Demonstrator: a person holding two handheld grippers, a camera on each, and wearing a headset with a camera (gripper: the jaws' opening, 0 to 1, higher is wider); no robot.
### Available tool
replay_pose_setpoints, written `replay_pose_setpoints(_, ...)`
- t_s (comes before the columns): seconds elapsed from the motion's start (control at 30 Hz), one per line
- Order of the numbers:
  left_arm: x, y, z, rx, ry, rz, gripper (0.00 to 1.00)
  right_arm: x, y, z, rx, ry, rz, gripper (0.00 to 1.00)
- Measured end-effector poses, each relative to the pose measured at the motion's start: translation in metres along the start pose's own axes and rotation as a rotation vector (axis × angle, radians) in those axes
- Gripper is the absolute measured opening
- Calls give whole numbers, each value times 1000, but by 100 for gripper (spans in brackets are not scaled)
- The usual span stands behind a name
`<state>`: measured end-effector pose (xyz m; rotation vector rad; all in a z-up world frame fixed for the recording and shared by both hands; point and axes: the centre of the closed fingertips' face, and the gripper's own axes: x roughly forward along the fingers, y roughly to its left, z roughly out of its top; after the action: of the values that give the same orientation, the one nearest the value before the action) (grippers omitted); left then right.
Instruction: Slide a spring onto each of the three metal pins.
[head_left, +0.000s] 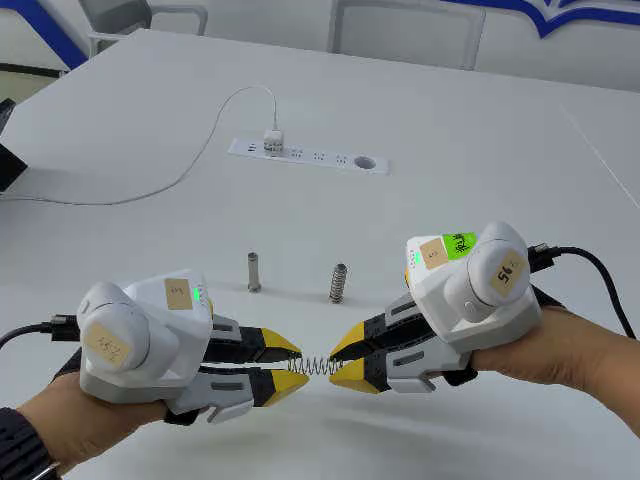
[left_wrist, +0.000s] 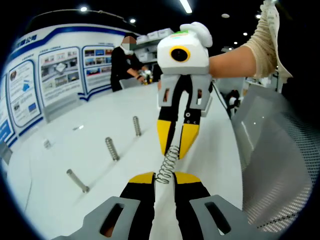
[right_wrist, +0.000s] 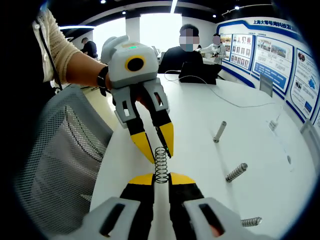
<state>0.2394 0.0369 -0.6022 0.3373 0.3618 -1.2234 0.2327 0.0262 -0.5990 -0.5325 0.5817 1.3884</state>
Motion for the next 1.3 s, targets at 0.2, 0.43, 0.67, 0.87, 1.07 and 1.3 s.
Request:
replay_pose_setpoints(0.2,0,1,0,-2,-1,6,12,-5,0,10,-1,-20,1,12)
replay_pose_setpoints(0.43,-1,4,3,-25,-20,14,12,-10,-1,28,-16,-59,-13,11)
replay_pose_setpoints(0.67,-1,5,5,-35,-31,21,12,-9,-2,43,-32,-102,-24,12)
replay_pose_setpoints(0.87,0,5,7,-46,-43,24,11,-7,-3,51,-34,-129,-33,12)
replay_pose_setpoints(1.07,1,5,9,-53,-51,26,11,-5,-4,56,-28,-149,-42,12)
replay_pose_setpoints(1.3,2,5,10,-59,-56,27,11,-3,-4,60,-21,-160,-48,11)
